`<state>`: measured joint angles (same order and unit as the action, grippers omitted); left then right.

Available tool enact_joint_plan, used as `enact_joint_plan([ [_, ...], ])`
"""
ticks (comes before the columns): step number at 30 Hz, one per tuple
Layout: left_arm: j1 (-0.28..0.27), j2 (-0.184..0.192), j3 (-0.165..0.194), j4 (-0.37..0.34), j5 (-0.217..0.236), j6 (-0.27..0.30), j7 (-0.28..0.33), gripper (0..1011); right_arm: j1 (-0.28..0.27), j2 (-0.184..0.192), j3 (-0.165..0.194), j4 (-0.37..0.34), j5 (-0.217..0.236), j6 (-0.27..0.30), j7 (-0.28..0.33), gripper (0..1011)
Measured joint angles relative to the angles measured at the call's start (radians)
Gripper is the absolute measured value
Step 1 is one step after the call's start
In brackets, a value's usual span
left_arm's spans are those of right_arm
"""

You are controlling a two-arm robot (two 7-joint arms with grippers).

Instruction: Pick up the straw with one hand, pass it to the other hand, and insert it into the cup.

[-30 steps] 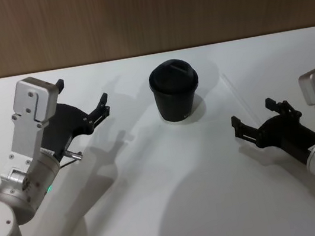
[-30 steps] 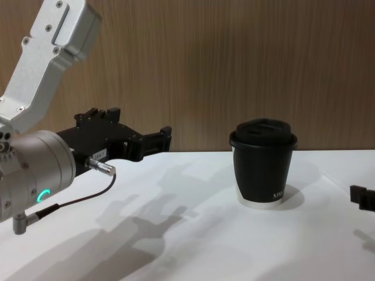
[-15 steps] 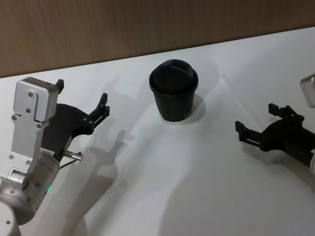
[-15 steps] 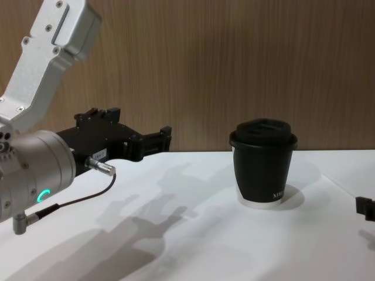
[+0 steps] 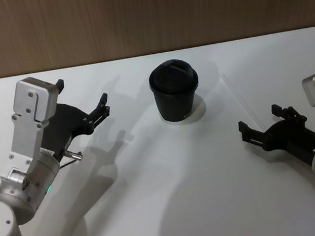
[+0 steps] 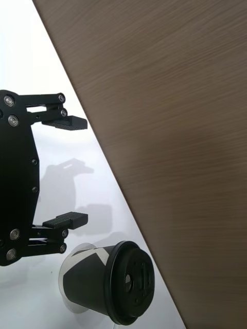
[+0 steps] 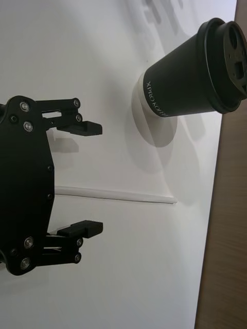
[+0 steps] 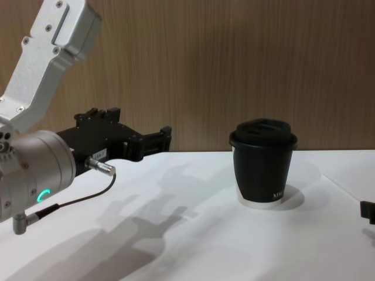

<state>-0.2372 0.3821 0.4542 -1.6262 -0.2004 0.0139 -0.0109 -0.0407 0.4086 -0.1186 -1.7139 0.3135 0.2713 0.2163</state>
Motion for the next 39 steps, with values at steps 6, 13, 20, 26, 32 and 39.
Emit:
enact_joint_plan([
  [6, 0.0, 0.0, 0.0, 0.0, 0.0, 0.0, 0.0, 1000, 0.006, -0.005, 0.004, 0.003, -0.004, 0.011, 0.001, 1001],
  [13, 0.0, 0.0, 0.0, 0.0, 0.0, 0.0, 0.0, 1000, 0.012, -0.012, 0.006, 0.005, -0.009, 0.025, 0.001, 1001],
  [20, 0.0, 0.0, 0.0, 0.0, 0.0, 0.0, 0.0, 1000, 0.016, -0.017, 0.006, 0.008, -0.016, 0.037, 0.001, 1001],
  [26, 0.0, 0.0, 0.0, 0.0, 0.0, 0.0, 0.0, 1000, 0.019, -0.022, 0.006, 0.013, -0.023, 0.044, 0.001, 1001],
  [32, 0.0, 0.0, 0.0, 0.0, 0.0, 0.0, 0.0, 1000, 0.022, -0.026, 0.006, 0.017, -0.03, 0.052, 0.001, 1001],
  [39, 0.0, 0.0, 0.0, 0.0, 0.0, 0.0, 0.0, 1000, 0.027, -0.032, 0.006, 0.022, -0.037, 0.059, 0.002, 1001],
])
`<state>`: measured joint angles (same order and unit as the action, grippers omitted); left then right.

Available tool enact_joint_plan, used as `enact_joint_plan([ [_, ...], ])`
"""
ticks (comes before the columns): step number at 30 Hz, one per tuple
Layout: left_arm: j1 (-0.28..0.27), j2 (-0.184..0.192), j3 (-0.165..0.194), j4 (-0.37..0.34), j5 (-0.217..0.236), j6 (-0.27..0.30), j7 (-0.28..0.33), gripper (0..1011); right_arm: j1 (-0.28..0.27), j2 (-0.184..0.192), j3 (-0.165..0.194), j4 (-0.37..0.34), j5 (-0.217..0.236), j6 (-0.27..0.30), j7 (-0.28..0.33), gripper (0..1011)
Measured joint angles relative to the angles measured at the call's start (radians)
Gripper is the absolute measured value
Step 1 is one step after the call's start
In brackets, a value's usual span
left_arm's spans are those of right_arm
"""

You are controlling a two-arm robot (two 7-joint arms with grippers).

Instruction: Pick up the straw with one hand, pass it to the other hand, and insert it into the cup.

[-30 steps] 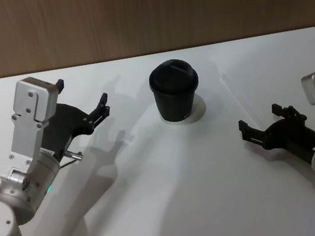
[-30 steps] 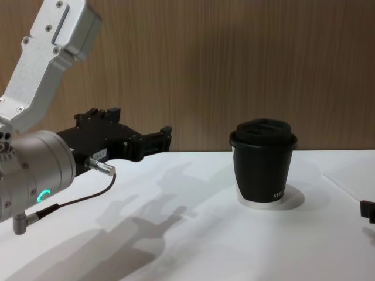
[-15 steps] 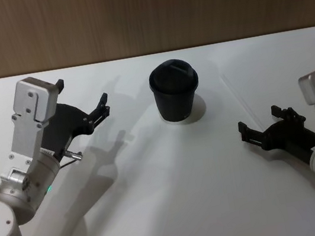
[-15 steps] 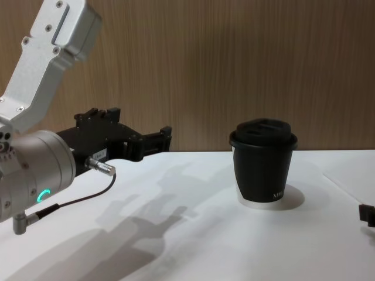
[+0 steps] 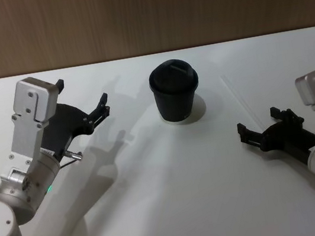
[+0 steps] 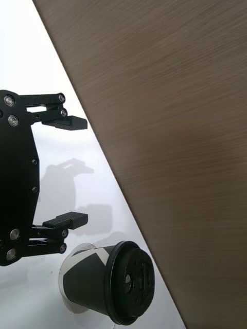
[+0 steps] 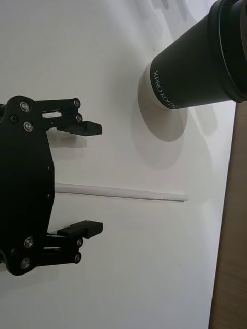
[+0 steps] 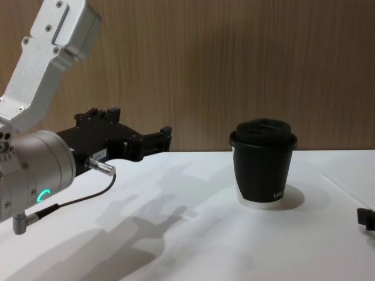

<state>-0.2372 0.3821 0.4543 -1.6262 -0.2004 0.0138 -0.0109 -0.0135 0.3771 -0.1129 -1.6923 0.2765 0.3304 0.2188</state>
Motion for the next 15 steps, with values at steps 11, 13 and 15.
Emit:
enact_joint_plan([
  [11, 0.0, 0.0, 0.0, 0.0, 0.0, 0.0, 0.0, 1000, 0.007, -0.009, -0.001, 0.006, -0.009, 0.011, 0.001, 1001],
  [13, 0.0, 0.0, 0.0, 0.0, 0.0, 0.0, 0.0, 1000, 0.009, -0.011, -0.001, 0.008, -0.01, 0.013, 0.001, 1001],
  [15, 0.0, 0.0, 0.0, 0.0, 0.0, 0.0, 0.0, 1000, 0.009, -0.012, -0.001, 0.009, -0.011, 0.014, 0.001, 1001],
])
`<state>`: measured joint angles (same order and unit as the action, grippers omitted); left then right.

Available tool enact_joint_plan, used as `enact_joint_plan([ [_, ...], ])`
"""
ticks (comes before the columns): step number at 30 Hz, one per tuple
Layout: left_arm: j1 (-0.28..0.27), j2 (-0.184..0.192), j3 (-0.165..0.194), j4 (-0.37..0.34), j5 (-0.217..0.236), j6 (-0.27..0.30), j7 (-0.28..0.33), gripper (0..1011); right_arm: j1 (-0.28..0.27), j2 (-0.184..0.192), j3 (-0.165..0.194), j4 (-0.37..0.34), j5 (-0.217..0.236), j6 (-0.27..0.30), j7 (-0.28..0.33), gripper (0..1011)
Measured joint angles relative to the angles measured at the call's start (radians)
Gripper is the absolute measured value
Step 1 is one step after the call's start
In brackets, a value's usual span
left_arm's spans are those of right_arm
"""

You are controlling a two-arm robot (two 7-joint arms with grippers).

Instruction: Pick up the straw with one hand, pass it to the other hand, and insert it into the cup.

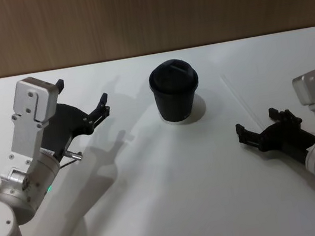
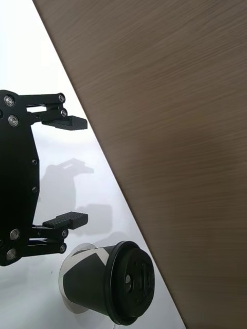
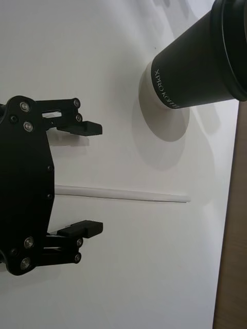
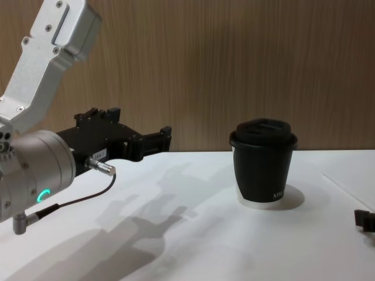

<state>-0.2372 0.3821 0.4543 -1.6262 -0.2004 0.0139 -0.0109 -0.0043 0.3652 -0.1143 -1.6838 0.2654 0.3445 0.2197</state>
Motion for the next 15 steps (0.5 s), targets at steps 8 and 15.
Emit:
enact_joint_plan([
  [8, 0.0, 0.0, 0.0, 0.0, 0.0, 0.0, 0.0, 1000, 0.004, -0.006, 0.0, 0.004, -0.002, 0.005, 0.0, 1001],
  [15, 0.0, 0.0, 0.0, 0.0, 0.0, 0.0, 0.0, 1000, 0.005, -0.008, 0.001, 0.005, -0.003, 0.008, -0.001, 1001],
])
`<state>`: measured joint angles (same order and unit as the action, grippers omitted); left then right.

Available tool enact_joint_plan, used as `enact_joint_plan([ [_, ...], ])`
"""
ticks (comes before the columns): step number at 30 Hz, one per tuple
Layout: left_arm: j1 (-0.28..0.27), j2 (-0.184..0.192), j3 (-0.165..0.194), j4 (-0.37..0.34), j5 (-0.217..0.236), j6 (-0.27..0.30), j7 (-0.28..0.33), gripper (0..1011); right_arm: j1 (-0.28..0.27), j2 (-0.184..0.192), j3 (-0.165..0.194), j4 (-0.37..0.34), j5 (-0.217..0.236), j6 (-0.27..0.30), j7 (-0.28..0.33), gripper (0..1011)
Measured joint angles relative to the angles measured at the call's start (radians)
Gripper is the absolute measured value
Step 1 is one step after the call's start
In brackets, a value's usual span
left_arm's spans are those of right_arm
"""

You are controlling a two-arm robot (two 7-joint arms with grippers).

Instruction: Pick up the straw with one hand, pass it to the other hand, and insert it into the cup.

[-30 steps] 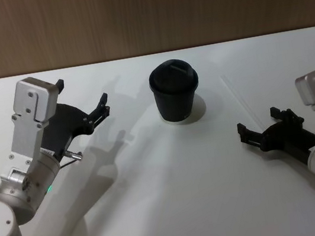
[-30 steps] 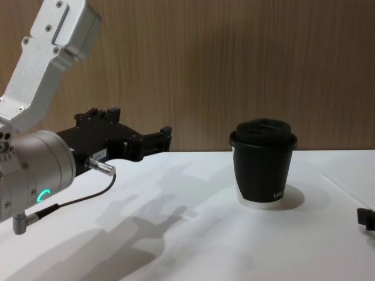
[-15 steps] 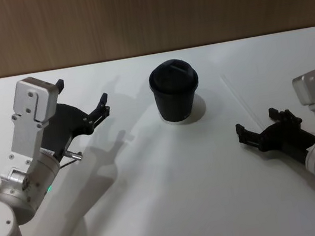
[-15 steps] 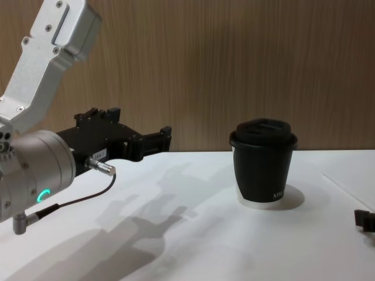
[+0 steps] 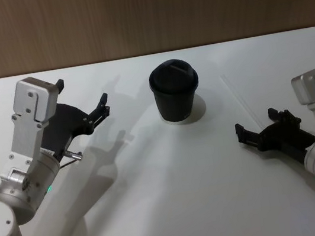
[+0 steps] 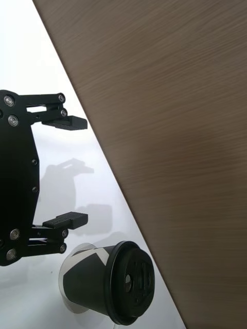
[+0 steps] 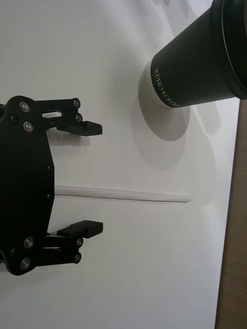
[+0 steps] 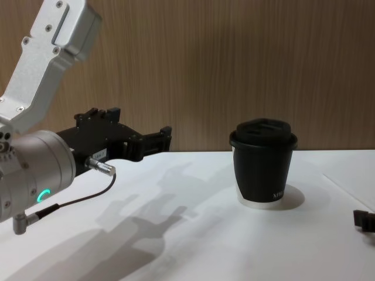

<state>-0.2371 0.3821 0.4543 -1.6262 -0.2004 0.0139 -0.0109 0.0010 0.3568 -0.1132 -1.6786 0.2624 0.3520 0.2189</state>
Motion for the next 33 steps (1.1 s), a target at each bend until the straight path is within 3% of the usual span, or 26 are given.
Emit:
enact_joint_plan([
  [7, 0.0, 0.0, 0.0, 0.0, 0.0, 0.0, 0.0, 1000, 0.001, -0.001, 0.0, 0.001, -0.001, 0.001, 0.0, 999],
  [14, 0.0, 0.0, 0.0, 0.0, 0.0, 0.0, 0.0, 1000, 0.001, -0.002, 0.0, 0.001, -0.001, 0.002, -0.001, 860],
  [15, 0.0, 0.0, 0.0, 0.0, 0.0, 0.0, 0.0, 1000, 0.001, -0.002, 0.0, 0.002, -0.001, 0.003, -0.001, 798],
  [19, 0.0, 0.0, 0.0, 0.0, 0.0, 0.0, 0.0, 1000, 0.002, -0.002, 0.0, 0.002, -0.001, 0.003, -0.001, 730],
  [21, 0.0, 0.0, 0.0, 0.0, 0.0, 0.0, 0.0, 1000, 0.002, -0.002, 0.0, 0.002, -0.001, 0.003, -0.001, 604],
  [33, 0.0, 0.0, 0.0, 0.0, 0.0, 0.0, 0.0, 1000, 0.002, -0.003, 0.0, 0.002, -0.001, 0.003, -0.001, 241],
])
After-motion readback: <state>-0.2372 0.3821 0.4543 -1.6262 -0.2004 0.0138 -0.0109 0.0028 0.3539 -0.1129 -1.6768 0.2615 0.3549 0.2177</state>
